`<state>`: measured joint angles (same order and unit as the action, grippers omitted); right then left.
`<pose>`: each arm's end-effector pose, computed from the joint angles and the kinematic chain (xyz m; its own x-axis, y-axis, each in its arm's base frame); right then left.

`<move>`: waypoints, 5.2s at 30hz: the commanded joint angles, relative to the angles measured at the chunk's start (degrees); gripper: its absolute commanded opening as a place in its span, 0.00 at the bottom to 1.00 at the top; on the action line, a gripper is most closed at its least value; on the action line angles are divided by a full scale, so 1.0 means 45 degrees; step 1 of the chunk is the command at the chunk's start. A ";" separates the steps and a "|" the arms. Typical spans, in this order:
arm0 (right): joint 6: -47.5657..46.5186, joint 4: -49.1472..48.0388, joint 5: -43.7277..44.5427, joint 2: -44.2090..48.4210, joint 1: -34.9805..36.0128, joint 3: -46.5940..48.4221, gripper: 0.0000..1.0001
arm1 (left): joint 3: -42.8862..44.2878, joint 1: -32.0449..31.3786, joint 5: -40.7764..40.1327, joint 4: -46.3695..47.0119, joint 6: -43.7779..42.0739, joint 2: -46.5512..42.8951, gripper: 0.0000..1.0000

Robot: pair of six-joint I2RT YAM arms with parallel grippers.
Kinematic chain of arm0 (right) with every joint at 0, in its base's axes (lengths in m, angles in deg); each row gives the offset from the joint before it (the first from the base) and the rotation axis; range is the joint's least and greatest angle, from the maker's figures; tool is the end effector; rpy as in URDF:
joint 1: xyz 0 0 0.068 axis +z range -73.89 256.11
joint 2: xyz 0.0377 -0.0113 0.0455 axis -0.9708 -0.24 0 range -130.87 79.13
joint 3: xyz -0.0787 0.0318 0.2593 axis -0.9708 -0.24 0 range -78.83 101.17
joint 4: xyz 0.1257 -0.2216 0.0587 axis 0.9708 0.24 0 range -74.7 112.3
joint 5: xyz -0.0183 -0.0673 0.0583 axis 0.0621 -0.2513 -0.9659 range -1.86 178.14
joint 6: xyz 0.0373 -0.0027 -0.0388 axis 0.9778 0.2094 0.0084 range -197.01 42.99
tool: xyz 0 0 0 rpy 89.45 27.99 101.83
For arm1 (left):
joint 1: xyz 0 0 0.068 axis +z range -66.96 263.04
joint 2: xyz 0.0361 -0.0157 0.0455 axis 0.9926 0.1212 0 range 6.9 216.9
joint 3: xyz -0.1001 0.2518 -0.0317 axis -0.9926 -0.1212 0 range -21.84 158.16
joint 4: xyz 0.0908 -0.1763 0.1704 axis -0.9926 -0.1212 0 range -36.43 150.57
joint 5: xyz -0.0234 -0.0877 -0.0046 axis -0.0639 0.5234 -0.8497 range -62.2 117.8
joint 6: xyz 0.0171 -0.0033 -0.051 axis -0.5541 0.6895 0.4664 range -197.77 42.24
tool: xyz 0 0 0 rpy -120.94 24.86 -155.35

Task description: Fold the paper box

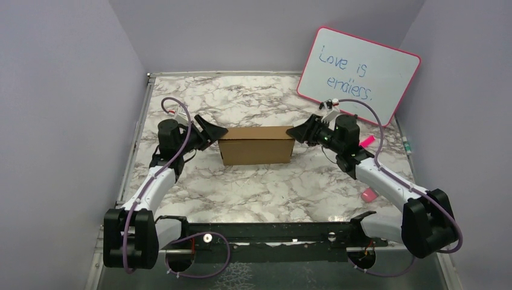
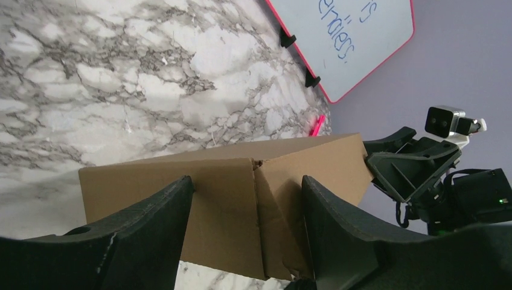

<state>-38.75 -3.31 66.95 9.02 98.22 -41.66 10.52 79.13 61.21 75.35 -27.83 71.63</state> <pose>0.2474 0.1144 0.2525 -0.5981 0.3801 -0.7055 -0.3884 0.6325 0.6701 0.2432 -0.0362 0.2404 -0.6382 -0.5968 -0.4863 0.1428 0.5289 -0.8366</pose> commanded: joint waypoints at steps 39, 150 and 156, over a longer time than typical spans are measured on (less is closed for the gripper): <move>0.0443 0.1387 -0.1584 0.0350 -0.1211 -0.1551 0.33 | -0.1175 0.1536 0.1468 -0.3690 -0.0961 -0.0420 0.45; -0.2643 0.3117 -0.3281 0.1780 -0.2081 0.1690 0.88 | 0.5427 -0.0194 -0.1815 -0.7380 -0.9178 -0.1073 0.80; -0.3800 0.3295 -0.3003 0.3706 -0.2081 0.0847 1.00 | 0.6627 -0.2087 -0.2195 -0.8591 -1.2442 -0.0812 0.85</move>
<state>-50.22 9.43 51.36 21.35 89.11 -35.52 35.85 74.81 55.42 41.25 -69.54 68.20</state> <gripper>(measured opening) 0.997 0.843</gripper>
